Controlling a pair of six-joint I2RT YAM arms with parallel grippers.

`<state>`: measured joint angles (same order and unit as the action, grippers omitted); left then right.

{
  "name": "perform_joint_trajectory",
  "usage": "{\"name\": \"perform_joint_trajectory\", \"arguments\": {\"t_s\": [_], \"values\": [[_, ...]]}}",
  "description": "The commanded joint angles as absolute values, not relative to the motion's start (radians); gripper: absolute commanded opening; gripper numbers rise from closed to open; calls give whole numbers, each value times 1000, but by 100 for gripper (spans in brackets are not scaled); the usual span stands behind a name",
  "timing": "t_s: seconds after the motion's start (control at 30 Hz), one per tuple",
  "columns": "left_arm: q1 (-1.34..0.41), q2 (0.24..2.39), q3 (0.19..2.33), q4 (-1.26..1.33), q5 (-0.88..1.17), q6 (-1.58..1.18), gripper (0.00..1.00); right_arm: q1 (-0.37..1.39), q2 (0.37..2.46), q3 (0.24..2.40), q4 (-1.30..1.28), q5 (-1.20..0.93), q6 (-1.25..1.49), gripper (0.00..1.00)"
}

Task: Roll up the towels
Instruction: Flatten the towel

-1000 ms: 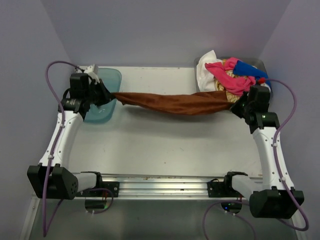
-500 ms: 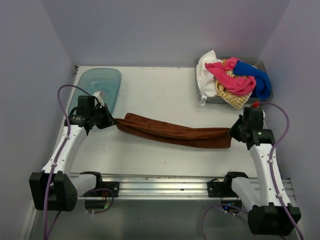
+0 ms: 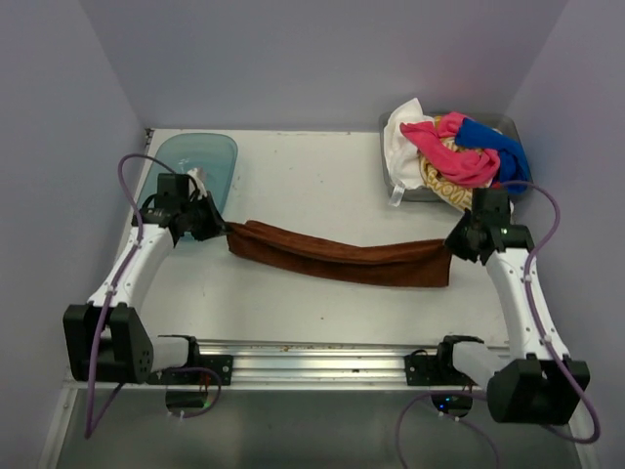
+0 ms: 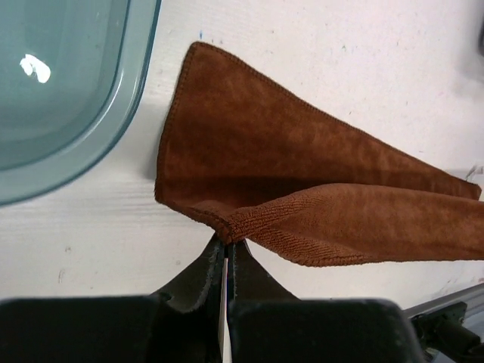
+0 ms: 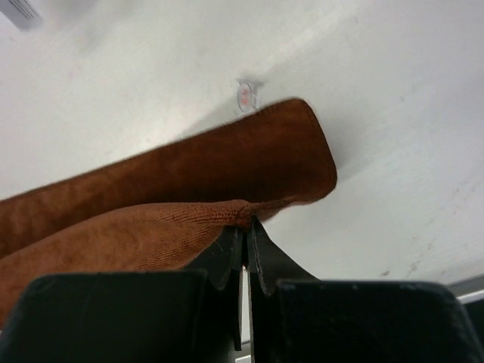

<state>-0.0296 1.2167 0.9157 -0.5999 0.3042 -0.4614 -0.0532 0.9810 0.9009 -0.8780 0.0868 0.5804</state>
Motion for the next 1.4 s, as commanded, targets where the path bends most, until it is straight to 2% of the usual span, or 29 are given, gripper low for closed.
{"name": "perform_joint_trajectory", "arguments": {"t_s": [0.0, 0.07, 0.1, 0.2, 0.37, 0.57, 0.73, 0.77, 0.8, 0.83, 0.87, 0.9, 0.93, 0.97, 1.13, 1.37], "values": [[-28, 1340, 1114, -445, 353, -494, 0, -58, 1132, 1140, -718, 95, 583, 0], [-28, 1391, 1216, -442, 367, -494, 0, -57, 1246, 1265, -718, 100, 580, 0], [-28, 1425, 1320, -445, 365, -494, 0, -58, 1273, 1392, -735, 103, 581, 0], [-28, 1448, 1499, -474, 365, -476, 0, -60, 1318, 1572, -745, 113, 586, 0], [-26, 1408, 1583, -474, 371, -448, 0, -60, 1281, 1626, -759, 141, 578, 0], [-26, 1325, 1364, -431, 433, -448, 0, -60, 1146, 1334, -735, 163, 571, 0], [-26, 1255, 1002, -422, 416, -445, 0, -58, 1034, 942, -732, 112, 633, 0], [-26, 1249, 947, -407, 416, -445, 0, -60, 1020, 887, -732, 109, 647, 6], [-26, 1249, 854, -407, 417, -442, 9, -58, 1006, 802, -747, 110, 682, 14], [-28, 1256, 818, -413, 417, -440, 23, -58, 996, 769, -752, 101, 693, 33], [-28, 1264, 792, -438, 417, -433, 39, -58, 977, 744, -753, 97, 702, 44], [-28, 1285, 760, -449, 413, -428, 66, -58, 970, 715, -761, 94, 710, 52], [-26, 1295, 753, -471, 413, -425, 69, -60, 965, 709, -762, 95, 715, 62], [-28, 1299, 752, -477, 411, -423, 77, -58, 962, 709, -764, 104, 715, 64], [-26, 1282, 805, -525, 339, -433, 76, -60, 982, 764, -762, 120, 683, 65], [-34, 1313, 781, -500, 215, -463, 54, -58, 937, 727, -713, 61, 670, 65]]}}
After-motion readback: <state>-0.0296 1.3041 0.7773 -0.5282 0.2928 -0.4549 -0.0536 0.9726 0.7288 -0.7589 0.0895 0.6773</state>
